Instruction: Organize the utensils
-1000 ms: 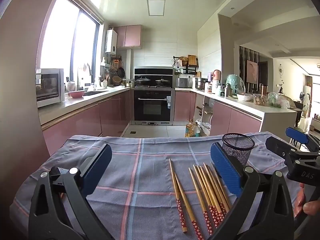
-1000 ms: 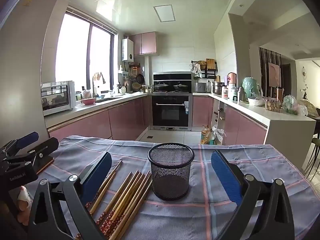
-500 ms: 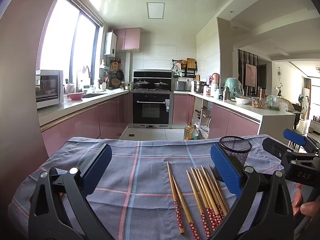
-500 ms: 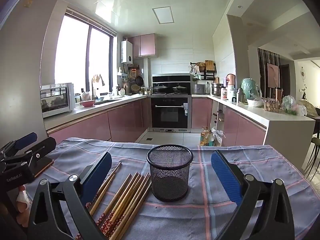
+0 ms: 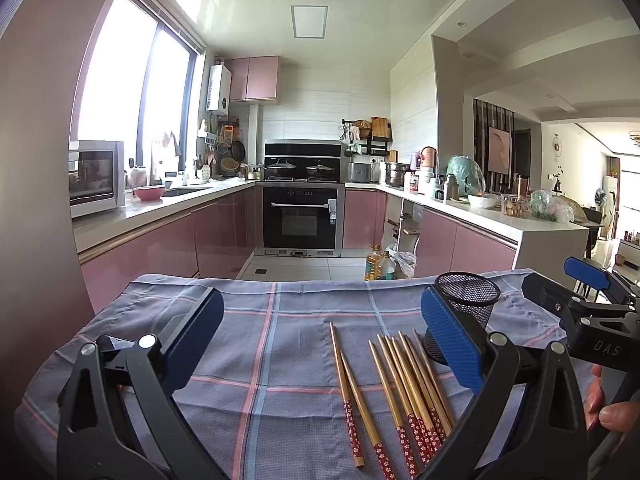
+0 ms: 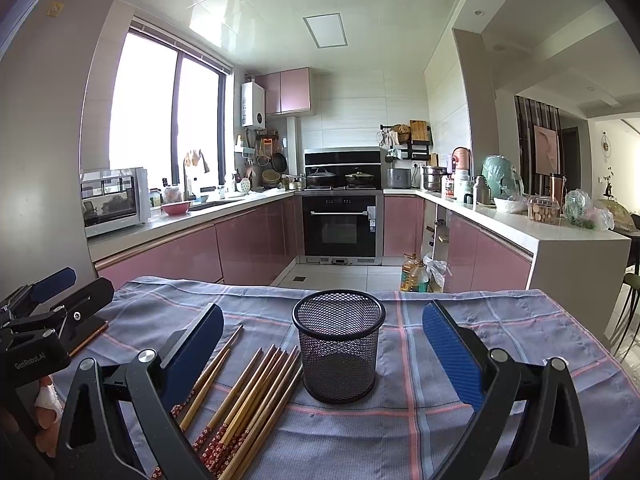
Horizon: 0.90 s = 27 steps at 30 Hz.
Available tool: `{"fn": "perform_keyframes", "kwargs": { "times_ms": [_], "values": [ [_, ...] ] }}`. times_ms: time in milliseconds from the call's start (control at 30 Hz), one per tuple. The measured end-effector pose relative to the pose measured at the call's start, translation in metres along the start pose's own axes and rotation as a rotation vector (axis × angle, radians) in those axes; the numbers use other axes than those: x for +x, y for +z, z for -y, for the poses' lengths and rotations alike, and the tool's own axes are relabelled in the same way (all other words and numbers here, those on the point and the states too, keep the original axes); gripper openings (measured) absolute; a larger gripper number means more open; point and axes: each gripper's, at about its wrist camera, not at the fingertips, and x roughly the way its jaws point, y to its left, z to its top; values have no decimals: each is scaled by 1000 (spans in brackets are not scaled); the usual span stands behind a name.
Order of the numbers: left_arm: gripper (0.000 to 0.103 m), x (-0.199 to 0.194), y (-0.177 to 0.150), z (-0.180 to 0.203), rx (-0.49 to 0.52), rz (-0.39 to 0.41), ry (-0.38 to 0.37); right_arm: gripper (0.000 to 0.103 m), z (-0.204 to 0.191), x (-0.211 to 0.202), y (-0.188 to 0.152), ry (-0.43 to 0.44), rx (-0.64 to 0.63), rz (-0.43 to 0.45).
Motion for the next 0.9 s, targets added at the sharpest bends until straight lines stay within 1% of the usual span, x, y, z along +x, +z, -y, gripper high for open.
{"fn": "perform_keyframes", "kwargs": {
  "times_ms": [900],
  "values": [
    [97, 1, -1, 0, 0, 6, -2, 96, 2, -1, 0, 3, 0, 9]
  ]
}}
